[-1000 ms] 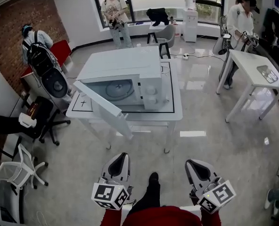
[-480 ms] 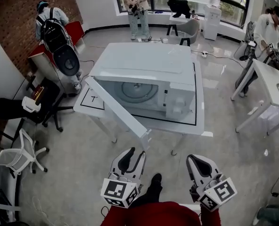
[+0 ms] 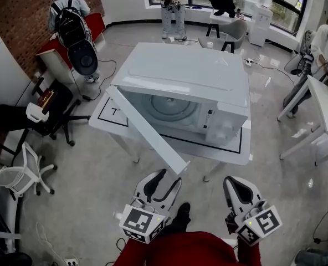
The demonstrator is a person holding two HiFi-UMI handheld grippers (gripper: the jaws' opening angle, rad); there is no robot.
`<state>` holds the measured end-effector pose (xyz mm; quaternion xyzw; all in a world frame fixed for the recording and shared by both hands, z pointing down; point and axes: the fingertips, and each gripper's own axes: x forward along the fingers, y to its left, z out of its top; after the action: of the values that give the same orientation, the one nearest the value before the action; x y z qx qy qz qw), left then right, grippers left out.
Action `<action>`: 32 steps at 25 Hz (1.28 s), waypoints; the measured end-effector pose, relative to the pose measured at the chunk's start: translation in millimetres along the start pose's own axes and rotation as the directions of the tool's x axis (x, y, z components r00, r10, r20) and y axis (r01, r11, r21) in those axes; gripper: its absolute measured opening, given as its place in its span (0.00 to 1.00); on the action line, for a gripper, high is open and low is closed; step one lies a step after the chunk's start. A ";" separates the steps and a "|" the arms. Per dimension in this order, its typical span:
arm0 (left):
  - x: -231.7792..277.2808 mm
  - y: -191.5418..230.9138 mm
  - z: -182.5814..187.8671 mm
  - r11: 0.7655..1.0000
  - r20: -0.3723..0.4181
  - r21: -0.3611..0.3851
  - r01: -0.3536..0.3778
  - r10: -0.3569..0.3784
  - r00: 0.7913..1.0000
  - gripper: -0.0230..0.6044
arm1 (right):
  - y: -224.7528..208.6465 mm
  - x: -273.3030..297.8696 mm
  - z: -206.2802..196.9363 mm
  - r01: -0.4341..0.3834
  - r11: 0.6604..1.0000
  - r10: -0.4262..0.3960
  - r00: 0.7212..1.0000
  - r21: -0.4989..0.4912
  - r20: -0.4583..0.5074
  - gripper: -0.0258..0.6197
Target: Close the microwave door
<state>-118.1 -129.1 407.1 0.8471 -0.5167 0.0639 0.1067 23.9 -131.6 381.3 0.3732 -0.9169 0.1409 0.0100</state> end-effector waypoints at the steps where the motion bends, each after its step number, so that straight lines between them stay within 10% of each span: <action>1: 1.8 -0.3 1.0 1.000 -0.001 -0.001 0.007 -0.007 1.000 0.33 | -0.7 1.8 0.9 0.001 1.000 -0.001 1.000 0.000 -0.001 0.06; 32: 97.3 -3.1 32.3 0.985 0.051 -0.037 0.167 -0.165 0.985 0.33 | -42.0 9.9 13.8 0.134 0.991 -0.134 0.991 -0.024 0.024 0.06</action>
<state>-70.9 -219.5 396.7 0.8860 -0.4480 0.0240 0.1168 46.8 -170.7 379.8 0.4354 -0.8915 0.1241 0.0137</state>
